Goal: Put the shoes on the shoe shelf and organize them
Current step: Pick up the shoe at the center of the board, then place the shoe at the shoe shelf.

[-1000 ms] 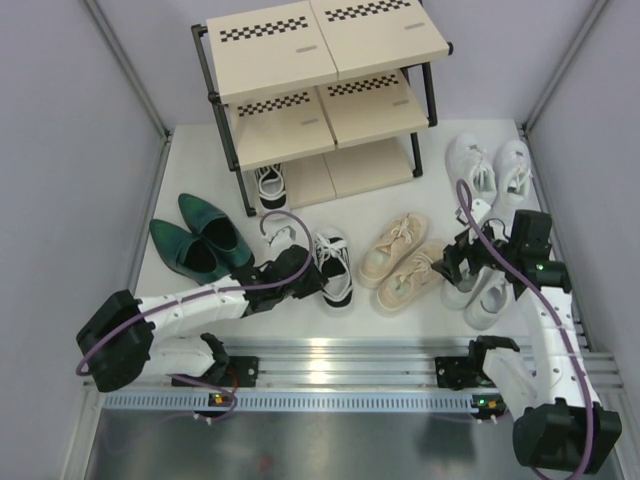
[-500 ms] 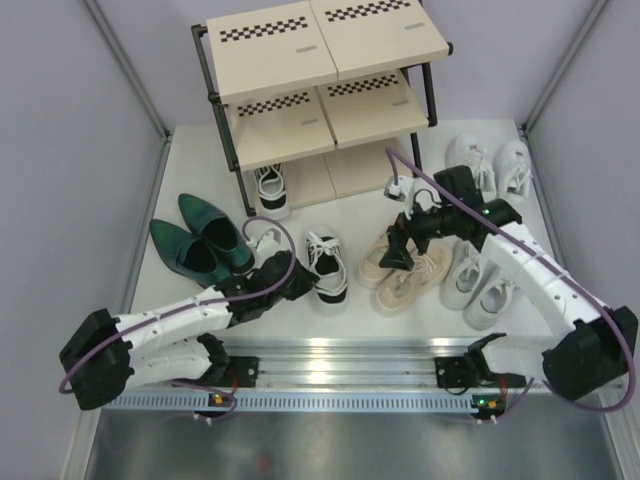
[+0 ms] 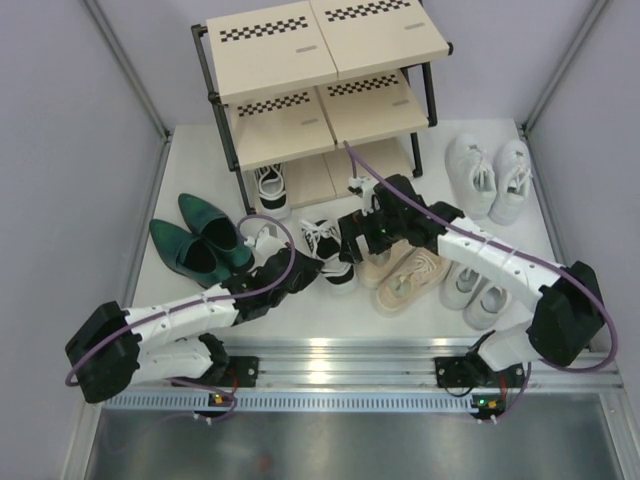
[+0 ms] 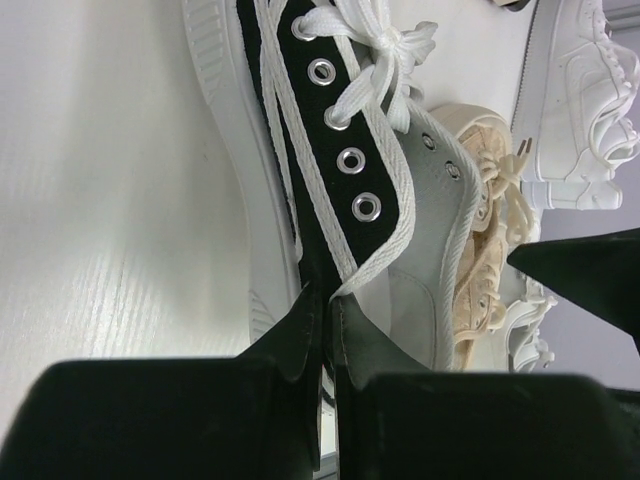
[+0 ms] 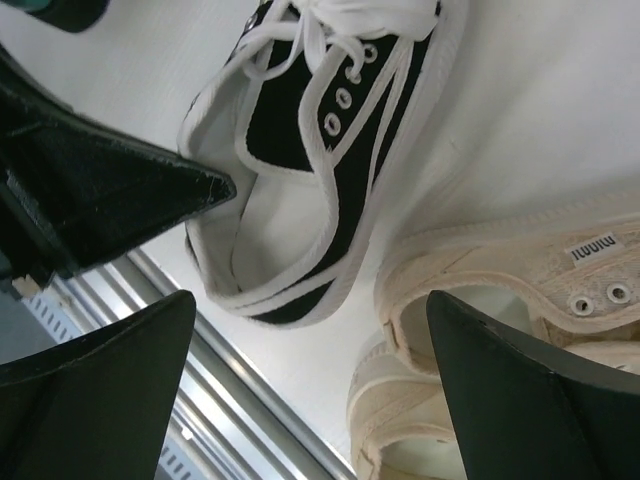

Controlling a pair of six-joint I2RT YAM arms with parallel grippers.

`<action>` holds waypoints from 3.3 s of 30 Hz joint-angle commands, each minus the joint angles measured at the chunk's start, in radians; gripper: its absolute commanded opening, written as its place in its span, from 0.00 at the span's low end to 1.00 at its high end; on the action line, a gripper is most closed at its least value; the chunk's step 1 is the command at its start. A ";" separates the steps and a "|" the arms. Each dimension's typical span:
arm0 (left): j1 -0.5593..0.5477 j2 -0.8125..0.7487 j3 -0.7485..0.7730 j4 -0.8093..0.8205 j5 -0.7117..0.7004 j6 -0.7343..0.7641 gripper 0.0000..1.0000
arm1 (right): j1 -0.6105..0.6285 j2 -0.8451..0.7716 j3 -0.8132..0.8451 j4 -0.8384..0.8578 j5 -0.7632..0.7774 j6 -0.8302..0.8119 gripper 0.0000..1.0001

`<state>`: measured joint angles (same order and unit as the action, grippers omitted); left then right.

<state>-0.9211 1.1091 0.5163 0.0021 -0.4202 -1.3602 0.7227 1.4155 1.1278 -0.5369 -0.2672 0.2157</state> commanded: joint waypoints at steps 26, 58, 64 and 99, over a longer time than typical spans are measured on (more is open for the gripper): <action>-0.025 -0.202 -0.021 0.307 0.118 0.291 0.70 | 0.053 0.102 0.116 0.170 0.373 -0.125 0.00; -0.024 -0.881 0.271 -0.720 -0.097 0.656 0.94 | 0.014 0.307 0.366 0.345 0.655 0.000 0.00; -0.024 -0.890 0.254 -0.720 -0.095 0.639 0.95 | -0.006 0.316 0.333 0.387 0.646 0.065 0.00; -0.024 -0.885 0.222 -0.717 -0.074 0.586 0.95 | -0.005 0.669 0.662 0.365 0.606 0.246 0.39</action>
<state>-0.9436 0.2260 0.7372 -0.7261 -0.5087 -0.7658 0.7177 2.0853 1.7424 -0.2176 0.3439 0.4488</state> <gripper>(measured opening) 0.949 0.369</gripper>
